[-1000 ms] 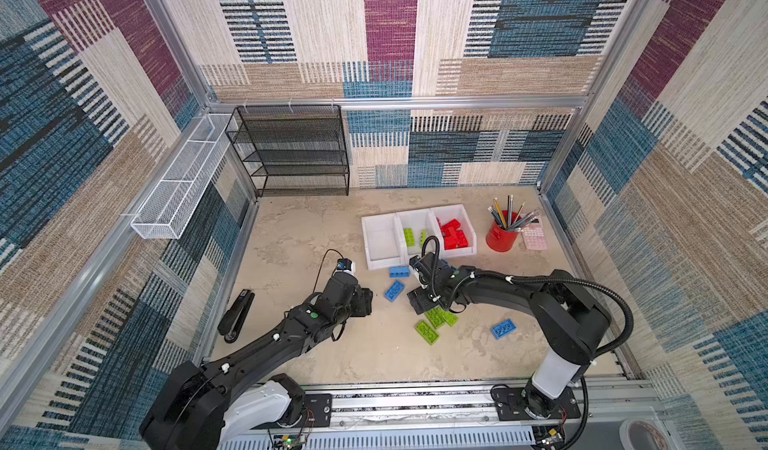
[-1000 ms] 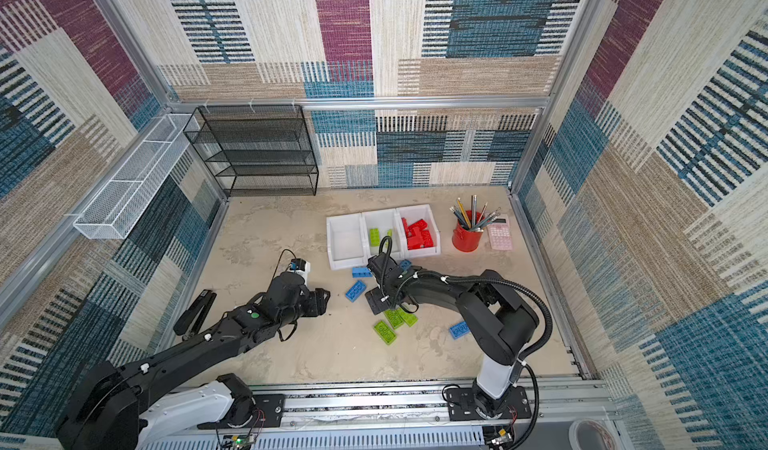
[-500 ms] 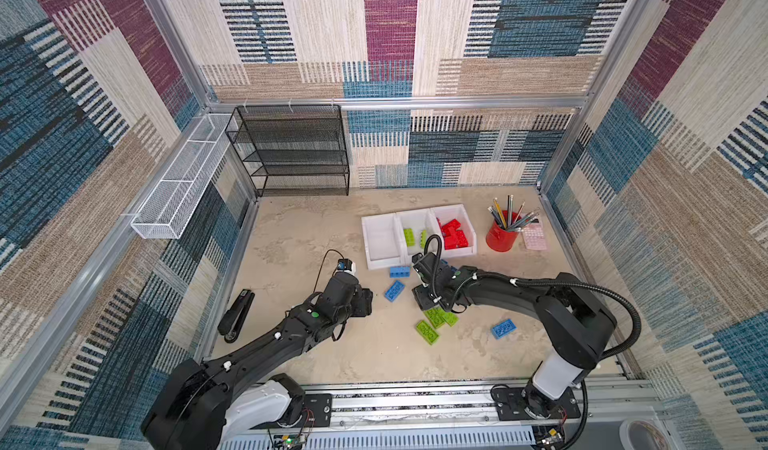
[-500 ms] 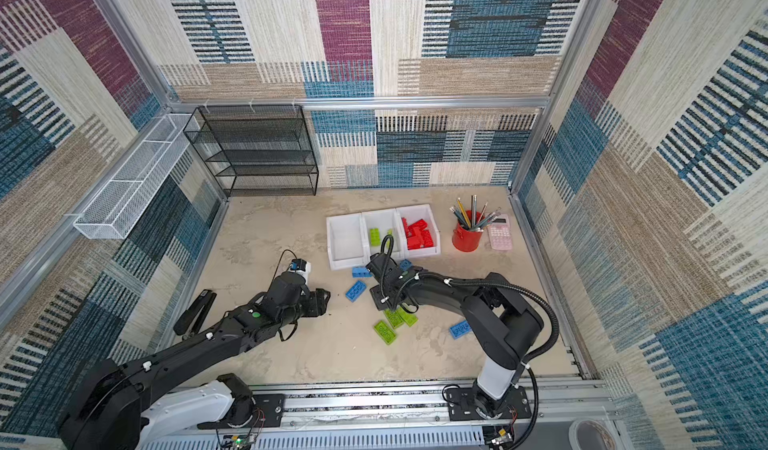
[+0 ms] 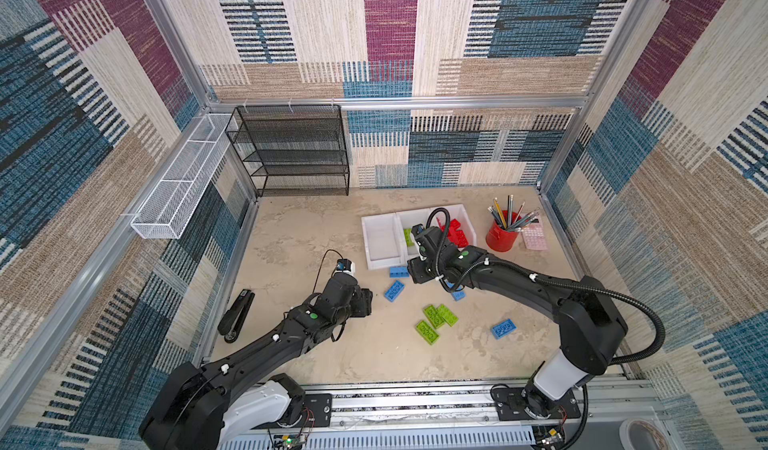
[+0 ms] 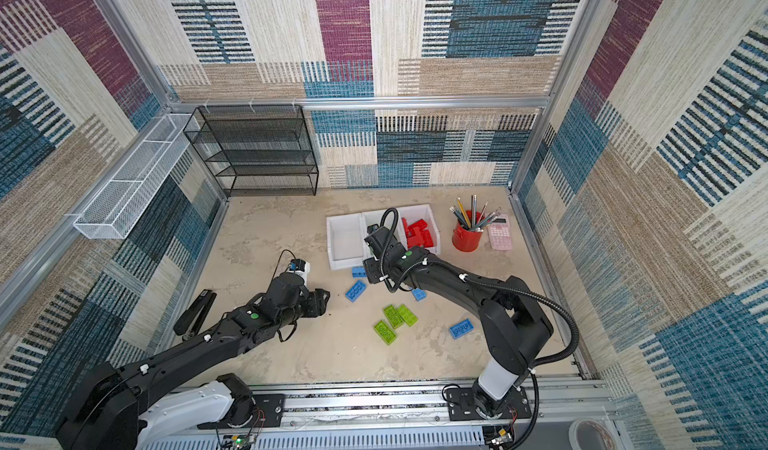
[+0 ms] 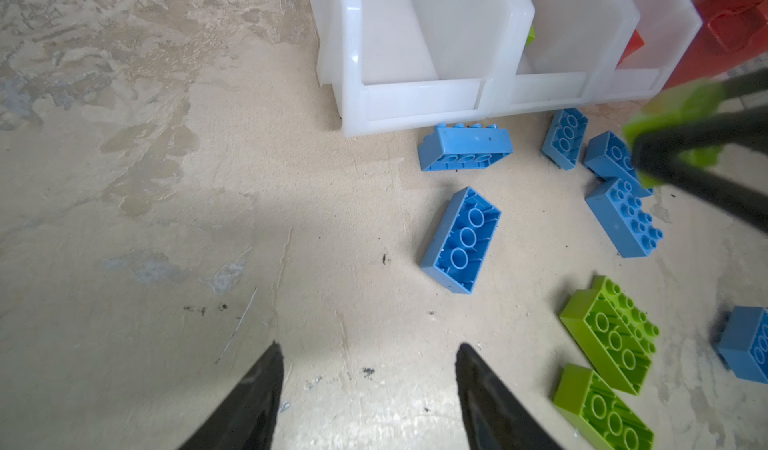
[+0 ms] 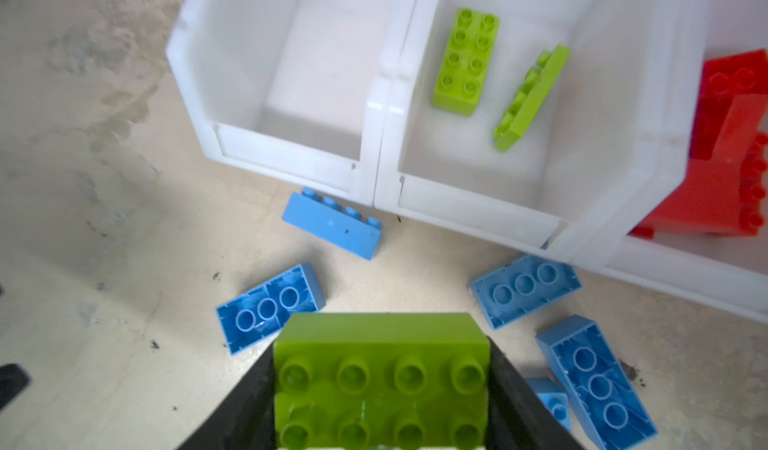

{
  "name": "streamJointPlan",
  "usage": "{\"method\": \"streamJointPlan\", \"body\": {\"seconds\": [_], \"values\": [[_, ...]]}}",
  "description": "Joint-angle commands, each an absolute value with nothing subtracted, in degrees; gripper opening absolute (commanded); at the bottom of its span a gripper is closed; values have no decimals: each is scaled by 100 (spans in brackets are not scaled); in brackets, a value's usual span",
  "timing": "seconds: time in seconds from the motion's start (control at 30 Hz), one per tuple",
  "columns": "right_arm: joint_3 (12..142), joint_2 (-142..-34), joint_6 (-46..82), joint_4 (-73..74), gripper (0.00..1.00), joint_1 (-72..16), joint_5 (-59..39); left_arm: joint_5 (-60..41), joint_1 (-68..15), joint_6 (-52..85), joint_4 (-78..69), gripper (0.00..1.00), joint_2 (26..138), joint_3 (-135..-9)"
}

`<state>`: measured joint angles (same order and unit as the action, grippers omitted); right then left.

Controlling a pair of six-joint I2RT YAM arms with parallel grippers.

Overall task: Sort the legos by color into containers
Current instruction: 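Carry the green brick with the right gripper into the middle compartment and release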

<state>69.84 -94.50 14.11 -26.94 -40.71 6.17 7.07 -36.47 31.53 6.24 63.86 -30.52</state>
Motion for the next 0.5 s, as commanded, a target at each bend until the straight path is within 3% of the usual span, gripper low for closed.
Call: {"method": "streamJointPlan", "body": {"seconds": [0.0, 0.47], "values": [[7281, -9437, 1439, -2682, 56, -3833, 222, 561, -3639, 3147, 491, 67, 6463, -3056], [8497, -10256, 1259, -2636, 56, -2860, 67, 330, -3639, 3196, 303, 67, 6787, -3114]]}}
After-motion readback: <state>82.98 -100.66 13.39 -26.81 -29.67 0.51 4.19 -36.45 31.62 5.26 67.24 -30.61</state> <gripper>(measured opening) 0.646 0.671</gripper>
